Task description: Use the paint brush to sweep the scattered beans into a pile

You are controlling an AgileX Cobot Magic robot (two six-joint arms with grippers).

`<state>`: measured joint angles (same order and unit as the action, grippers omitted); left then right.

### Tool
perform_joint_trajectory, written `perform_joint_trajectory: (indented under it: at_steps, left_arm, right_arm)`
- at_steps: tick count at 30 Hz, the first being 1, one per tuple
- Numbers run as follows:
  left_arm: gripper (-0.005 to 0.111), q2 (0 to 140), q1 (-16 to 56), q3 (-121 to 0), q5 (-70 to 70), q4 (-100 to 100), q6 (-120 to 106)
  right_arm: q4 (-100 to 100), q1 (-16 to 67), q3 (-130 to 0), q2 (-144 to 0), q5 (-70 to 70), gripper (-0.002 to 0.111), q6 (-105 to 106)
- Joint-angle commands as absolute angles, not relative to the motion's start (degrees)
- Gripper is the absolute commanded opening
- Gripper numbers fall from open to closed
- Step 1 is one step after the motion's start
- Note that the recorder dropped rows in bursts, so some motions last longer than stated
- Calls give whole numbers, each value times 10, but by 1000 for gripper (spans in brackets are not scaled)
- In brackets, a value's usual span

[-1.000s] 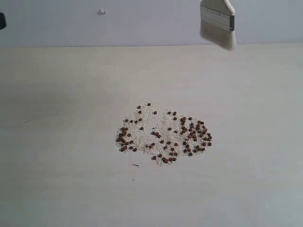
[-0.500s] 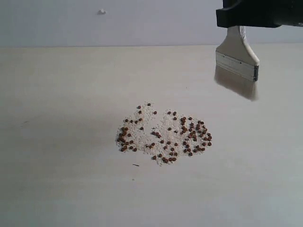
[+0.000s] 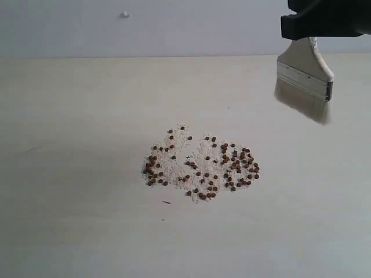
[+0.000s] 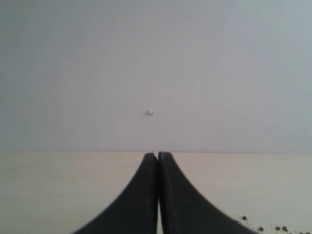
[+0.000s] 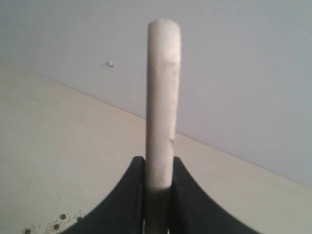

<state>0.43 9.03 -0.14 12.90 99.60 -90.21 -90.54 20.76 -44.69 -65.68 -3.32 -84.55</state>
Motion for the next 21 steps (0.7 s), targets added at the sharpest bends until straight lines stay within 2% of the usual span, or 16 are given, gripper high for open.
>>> perform_joint_trajectory:
  at_steps: [1,10,12,14,15,16,17,18,20,21]
  left_arm:
    - [0,7,92,0,132,999,-897]
    - [0,7,92,0,132,999,-899]
    - [0,7,92,0,132,999,-899]
    - [0,7,92,0,132,999,-899]
    - [0,7,92,0,132,999,-899]
    - [0,7,92,0,132,999,-900]
    - [0,7,92,0,132,999,-900]
    - [0,7,92,0,132,999,-900]
    - [0,7,92,0,132,999,-900]
    - [0,7,92,0,132,999,-900]
  right_arm:
    - [-868,207,-445,-652,-29,0,-842]
    - [-867,207,-444,-652,-56,0,-850]
    - [-771,207,-444,-652,-50,0,-712]
    - [-499,207,-437,-658,-97,0,-367]
    - [-277,207,-416,-662,-136,0,-92]
    - [-173,207,-405,-663,-151,0,5]
    - [0,207,-369,-663,-201,0,205]
    - [50,207,-335,-663,-271,0,268]
    - [57,207,-249,-661,-472,0,257]
    - [57,207,-229,-661,-509,0,258]
